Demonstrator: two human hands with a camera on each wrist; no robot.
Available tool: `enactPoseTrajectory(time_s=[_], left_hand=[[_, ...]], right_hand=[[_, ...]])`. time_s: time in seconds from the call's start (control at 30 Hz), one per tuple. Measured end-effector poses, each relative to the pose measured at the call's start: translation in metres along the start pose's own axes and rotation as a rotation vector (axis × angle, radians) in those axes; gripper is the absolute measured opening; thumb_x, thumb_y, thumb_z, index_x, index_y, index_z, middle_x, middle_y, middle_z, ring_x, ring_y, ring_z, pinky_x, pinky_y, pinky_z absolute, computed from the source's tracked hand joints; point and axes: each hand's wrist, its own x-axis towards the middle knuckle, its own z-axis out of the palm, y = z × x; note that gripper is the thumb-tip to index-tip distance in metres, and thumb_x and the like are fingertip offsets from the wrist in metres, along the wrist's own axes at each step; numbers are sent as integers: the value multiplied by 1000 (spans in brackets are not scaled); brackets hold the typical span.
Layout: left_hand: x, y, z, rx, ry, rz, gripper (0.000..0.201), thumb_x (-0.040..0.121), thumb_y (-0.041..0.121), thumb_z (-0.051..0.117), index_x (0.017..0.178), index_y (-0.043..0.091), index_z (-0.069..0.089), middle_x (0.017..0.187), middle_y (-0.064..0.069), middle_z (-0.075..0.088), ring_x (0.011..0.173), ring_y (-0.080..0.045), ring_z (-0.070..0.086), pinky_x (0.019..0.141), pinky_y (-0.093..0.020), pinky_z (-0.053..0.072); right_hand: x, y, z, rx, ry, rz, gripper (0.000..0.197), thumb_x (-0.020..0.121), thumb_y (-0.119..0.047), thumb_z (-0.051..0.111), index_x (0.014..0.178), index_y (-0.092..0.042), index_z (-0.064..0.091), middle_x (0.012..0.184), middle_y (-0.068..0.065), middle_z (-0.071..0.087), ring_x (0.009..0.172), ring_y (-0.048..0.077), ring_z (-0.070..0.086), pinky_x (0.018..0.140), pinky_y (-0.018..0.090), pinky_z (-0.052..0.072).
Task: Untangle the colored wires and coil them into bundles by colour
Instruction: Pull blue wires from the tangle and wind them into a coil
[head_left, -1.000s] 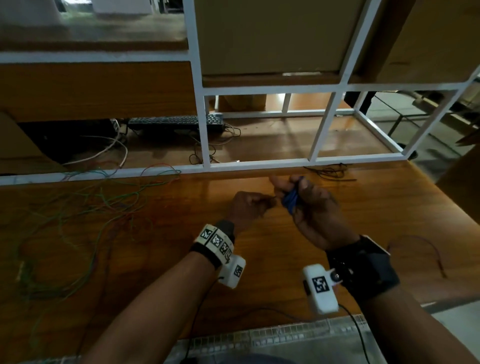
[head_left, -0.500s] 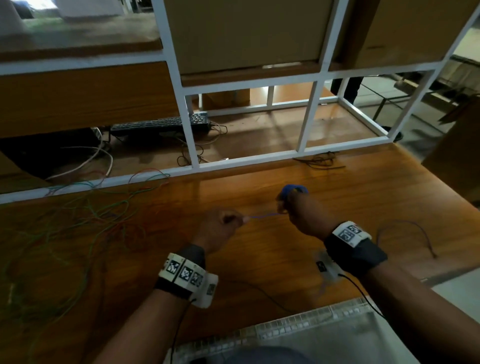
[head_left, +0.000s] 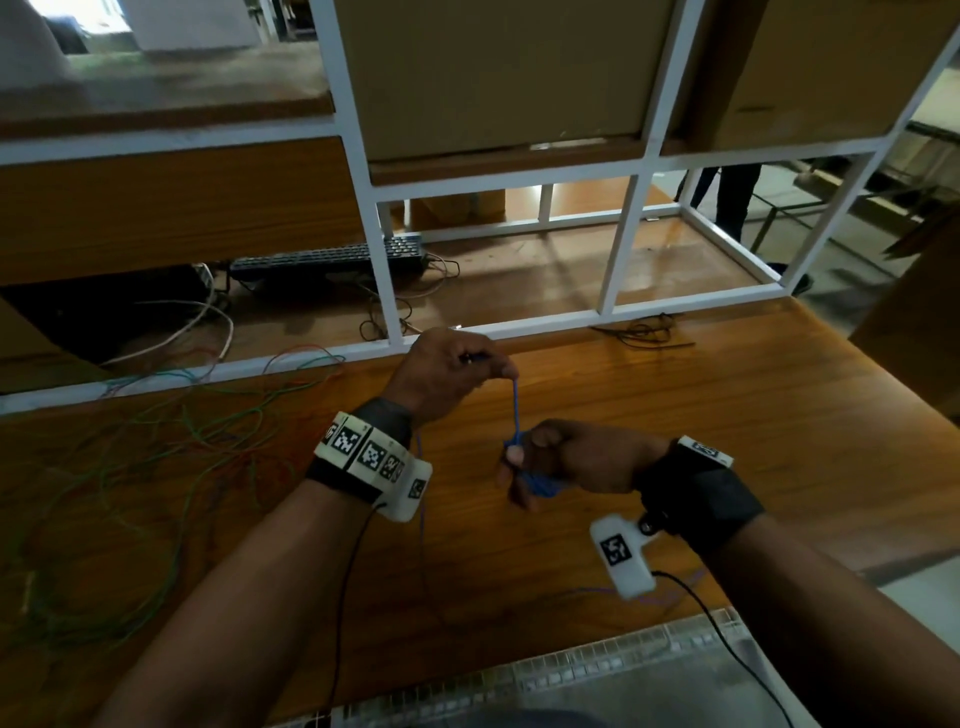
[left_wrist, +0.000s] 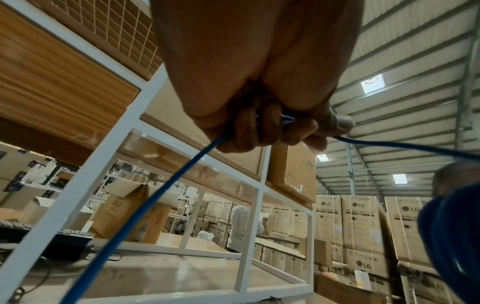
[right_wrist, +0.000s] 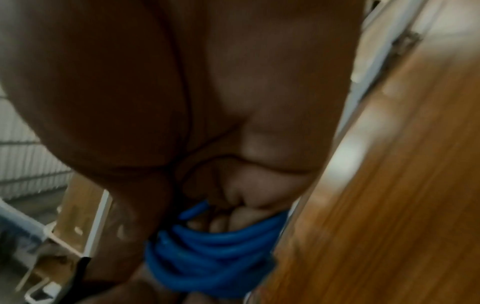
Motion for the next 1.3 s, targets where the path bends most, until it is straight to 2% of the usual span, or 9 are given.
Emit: enactPoseTrajectory(time_s=[0.1, 0.3, 0.5, 0.67, 0.77, 0.97, 1.07, 1.2, 1.3], left_hand=[[8, -2, 4, -104, 30, -40, 12, 92, 14, 67, 87, 20, 76, 81, 6, 73, 71, -15, 63, 62, -29, 51], [-8, -15, 38, -359, 46, -120, 12, 93, 14, 63, 90, 11, 74, 74, -10, 69, 68, -15, 60, 61, -31, 48], [-34, -7, 67, -373, 36, -165, 17, 96, 7, 60, 104, 11, 74, 55, 9, 62, 44, 0, 43, 47, -15, 35], [-41, -7, 66, -155, 19, -173, 15, 94, 23, 67, 95, 11, 76, 65, 24, 66, 59, 10, 55, 55, -6, 39], [-48, -13, 58, -46, 7, -184, 11, 93, 31, 68, 83, 31, 72, 59, 27, 60, 58, 7, 54, 55, -10, 37], [-61, -19, 42, 31, 6, -186, 17, 91, 38, 68, 83, 24, 75, 72, 4, 68, 64, -8, 59, 54, -28, 45], [-59, -12, 39, 41, -22, -169, 15, 92, 33, 68, 86, 23, 76, 79, 15, 68, 71, 4, 60, 61, -12, 42], [-54, -7, 42, -46, -52, -145, 9, 93, 24, 67, 89, 26, 74, 84, 14, 71, 82, 2, 65, 68, -13, 50], [-47, -3, 47, -174, -77, -108, 8, 91, 18, 68, 88, 20, 76, 88, 1, 74, 87, -20, 68, 76, -38, 58]], right_hand=[[-3, 2, 7, 417, -29, -195, 33, 110, -25, 42, 103, 1, 61, 82, 11, 65, 105, 33, 62, 98, 42, 48], [-13, -21, -4, 980, -106, -597, 22, 105, -23, 53, 109, -3, 61, 87, 13, 69, 112, 30, 66, 101, 38, 52], [-15, -36, -33, 1208, 555, -781, 26, 106, -27, 41, 108, -5, 54, 108, 13, 75, 124, 28, 61, 109, 34, 50], [2, -2, -33, 419, 1086, -606, 34, 112, -22, 37, 103, -5, 65, 93, -1, 78, 112, 37, 69, 104, 45, 52], [-1, 13, -35, -166, 1212, -380, 32, 110, -20, 47, 97, -6, 72, 76, -15, 64, 82, 2, 65, 81, 17, 49], [-18, 20, -17, -750, 437, 205, 21, 104, -23, 57, 92, -16, 72, 103, 0, 64, 89, 19, 64, 81, 41, 54], [-26, 20, 2, -509, 299, 135, 53, 105, -57, 41, 83, -17, 70, 87, 1, 65, 74, 17, 63, 71, 40, 52], [-42, 12, 10, -229, 193, 112, 57, 108, -41, 45, 88, 10, 63, 74, -7, 63, 66, -7, 62, 67, 12, 42], [-46, 18, 17, 37, 0, -25, 53, 106, -40, 53, 86, 9, 58, 87, 2, 72, 102, 14, 72, 102, 37, 48]])
